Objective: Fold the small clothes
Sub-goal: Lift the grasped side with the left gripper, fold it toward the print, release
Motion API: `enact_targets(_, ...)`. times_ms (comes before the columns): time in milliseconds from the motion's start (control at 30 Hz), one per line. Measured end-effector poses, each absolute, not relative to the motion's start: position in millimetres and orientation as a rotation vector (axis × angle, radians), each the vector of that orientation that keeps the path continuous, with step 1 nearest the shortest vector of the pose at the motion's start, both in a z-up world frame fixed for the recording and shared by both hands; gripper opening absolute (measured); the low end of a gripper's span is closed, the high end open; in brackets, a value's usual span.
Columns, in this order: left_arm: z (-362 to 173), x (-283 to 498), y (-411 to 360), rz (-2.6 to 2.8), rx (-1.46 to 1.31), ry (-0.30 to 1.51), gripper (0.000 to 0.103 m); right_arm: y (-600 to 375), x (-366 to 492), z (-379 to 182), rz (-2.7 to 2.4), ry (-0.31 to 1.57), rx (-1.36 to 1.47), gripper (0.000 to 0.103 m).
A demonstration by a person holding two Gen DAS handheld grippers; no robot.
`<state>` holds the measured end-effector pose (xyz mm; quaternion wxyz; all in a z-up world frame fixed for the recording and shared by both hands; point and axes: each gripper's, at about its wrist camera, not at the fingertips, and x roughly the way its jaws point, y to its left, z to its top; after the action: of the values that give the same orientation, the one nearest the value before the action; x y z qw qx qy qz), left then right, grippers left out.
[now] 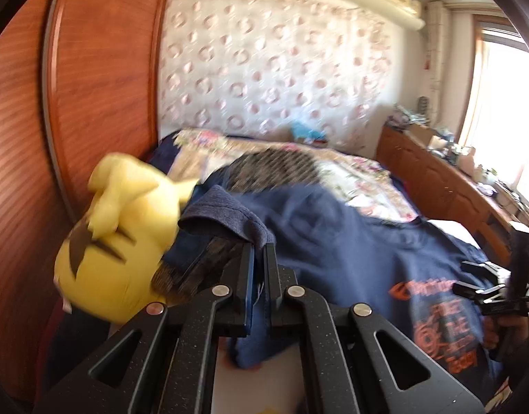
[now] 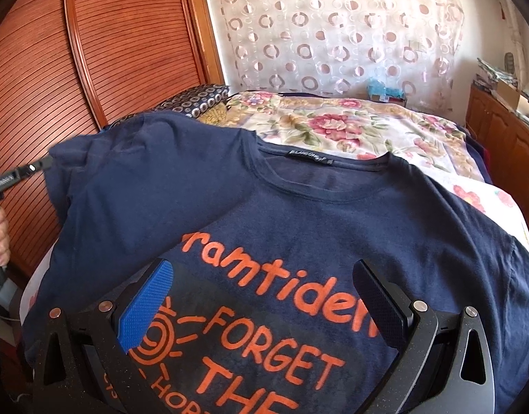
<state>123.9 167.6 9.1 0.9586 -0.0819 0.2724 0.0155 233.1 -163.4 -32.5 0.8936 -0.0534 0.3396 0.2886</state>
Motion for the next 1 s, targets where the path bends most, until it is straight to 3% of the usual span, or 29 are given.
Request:
enact_targets(200,43.0,159.6,128.1,-0.111,-0.119,0.524,0.005,-171.2,229.9,-29.0,0.575,0.684,-0.088,0.103)
enact_targets(433,39.8,199.9,64.8,-0.239,-0.059,0.592,0.006,-183.1,210.4,-27.3,0.527,0.659,-0.062,0.103)
enact_targets(467,37.5,202.6,59.3,-0.239,-0.051,0.602,0.008,-185.7,207.6,-28.2,0.518,0.659,-0.059,0.103)
enact_targets(533,36.1,205.4,58.3,-0.248,-0.059,0.603,0.024,-186.8,203.2,-29.1,0.505,0.661,-0.053,0.103)
enact_targets(633,36.0,204.7,63.3,-0.242,-0.071,0.602,0.039,-184.4,196.5,-29.1,0.494,0.663,-0.056,0.103)
enact_targets(733,32.2,203.7,71.0,-0.216,-0.068,0.625,0.047,-179.9,195.9,-27.6,0.494,0.668,-0.057,0.103)
enact_targets(1000,7.0,174.2,89.9,-0.122,-0.056,0.654,0.047,-161.6,198.2,-29.0,0.530,0.680,-0.060,0.103)
